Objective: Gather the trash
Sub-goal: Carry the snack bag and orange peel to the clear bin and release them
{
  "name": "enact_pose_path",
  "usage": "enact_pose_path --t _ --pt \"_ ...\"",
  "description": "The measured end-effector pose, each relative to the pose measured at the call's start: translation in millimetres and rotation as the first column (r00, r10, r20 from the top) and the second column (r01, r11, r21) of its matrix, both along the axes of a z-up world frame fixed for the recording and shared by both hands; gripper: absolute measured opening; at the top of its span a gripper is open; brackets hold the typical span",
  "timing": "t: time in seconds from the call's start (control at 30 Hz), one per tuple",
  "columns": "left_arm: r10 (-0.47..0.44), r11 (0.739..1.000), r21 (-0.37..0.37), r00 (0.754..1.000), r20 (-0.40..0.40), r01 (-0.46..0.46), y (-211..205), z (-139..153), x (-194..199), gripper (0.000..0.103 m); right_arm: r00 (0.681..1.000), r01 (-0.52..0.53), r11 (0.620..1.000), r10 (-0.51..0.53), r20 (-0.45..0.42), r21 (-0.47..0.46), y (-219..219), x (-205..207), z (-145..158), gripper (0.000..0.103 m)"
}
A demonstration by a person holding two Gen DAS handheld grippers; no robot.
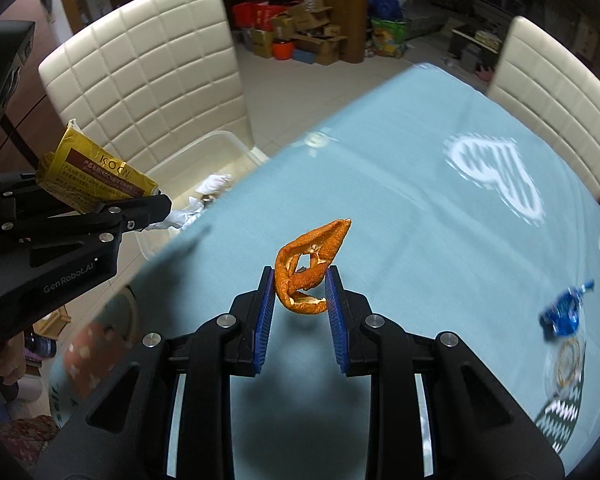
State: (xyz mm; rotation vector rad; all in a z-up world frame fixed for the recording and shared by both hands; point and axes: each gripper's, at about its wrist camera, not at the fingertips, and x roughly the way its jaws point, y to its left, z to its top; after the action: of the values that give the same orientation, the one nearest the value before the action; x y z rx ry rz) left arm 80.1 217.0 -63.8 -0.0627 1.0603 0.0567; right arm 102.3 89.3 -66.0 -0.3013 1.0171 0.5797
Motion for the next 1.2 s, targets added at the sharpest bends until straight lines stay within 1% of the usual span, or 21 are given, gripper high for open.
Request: enact_pose_path --t 0.13,0.3,0.57,0.87,0.9,0.97,1.0,1.03,1.07,1.1,1.13,1.2 --pt "0.047 0.999 -0.011 0.999 0.004 -0.047 29.1 -0.1 2.3 0.018 0.999 -0.049 0.999 0.049 0.008 -0.023 31.8 5.7 2.2 0.028" --pt "0.095 0.995 0.002 0.995 0.006 -0.095 61.0 -2.2 5.0 0.018 0.995 -0.097 0.995 0.098 0.013 -0.034 68.0 15.9 3.6 0.028" --pt "0.194 0.981 0.014 0.981 0.002 -0.194 113.3 -7.9 11.5 0.018 0.983 -0.181 0.982 0.182 0.011 -0.047 121.4 32.0 -0.4 0.028" --pt "0.26 0.965 0.039 0.965 -0.021 -0.259 151.4 -23.1 28.4 0.019 0.973 -0.232 0.972 0.232 -0.002 -0.041 156.7 56.3 -10.0 0.028" --pt "0.273 0.961 0.051 0.962 -0.022 -0.272 155.2 -25.2 30.9 0.021 0.972 -0.235 0.971 0.235 -0.002 -0.04 158.2 58.7 -10.6 0.028" --pt "0.283 0.958 0.045 0.959 -0.027 -0.282 160.8 -29.0 35.7 0.022 0.971 -0.237 0.971 0.237 -0.003 -0.038 162.2 63.2 -12.0 0.028" --pt "0.289 0.956 0.053 0.957 -0.028 -0.287 162.2 -30.6 37.1 0.025 0.971 -0.238 0.97 0.238 -0.005 -0.038 164.4 66.7 -13.6 0.028" --pt "0.296 0.954 0.064 0.955 -0.03 -0.294 163.8 -32.6 39.2 0.041 0.971 -0.238 0.97 0.238 -0.008 -0.038 165.8 68.9 -15.1 0.028" --pt "0.303 0.952 0.059 0.952 -0.035 -0.301 166.4 -35.1 40.8 0.052 0.971 -0.238 0.971 0.238 -0.013 -0.037 167.3 71.6 -17.0 0.028" --pt "0.31 0.95 0.046 0.95 -0.037 -0.308 168.2 -36.7 40.9 0.079 0.971 -0.239 0.97 0.238 -0.017 -0.036 169.4 73.0 -18.9 0.028" --pt "0.318 0.948 0.038 0.948 -0.035 -0.316 170.2 -38.1 40.8 0.088 0.971 -0.239 0.97 0.239 -0.021 -0.035 170.6 74.4 -20.9 0.028" --pt "0.332 0.942 0.058 0.943 -0.033 -0.33 172.4 -41.7 39.9 0.088 0.97 -0.244 0.969 0.243 -0.032 -0.037 174.1 76.2 -26.0 0.028"
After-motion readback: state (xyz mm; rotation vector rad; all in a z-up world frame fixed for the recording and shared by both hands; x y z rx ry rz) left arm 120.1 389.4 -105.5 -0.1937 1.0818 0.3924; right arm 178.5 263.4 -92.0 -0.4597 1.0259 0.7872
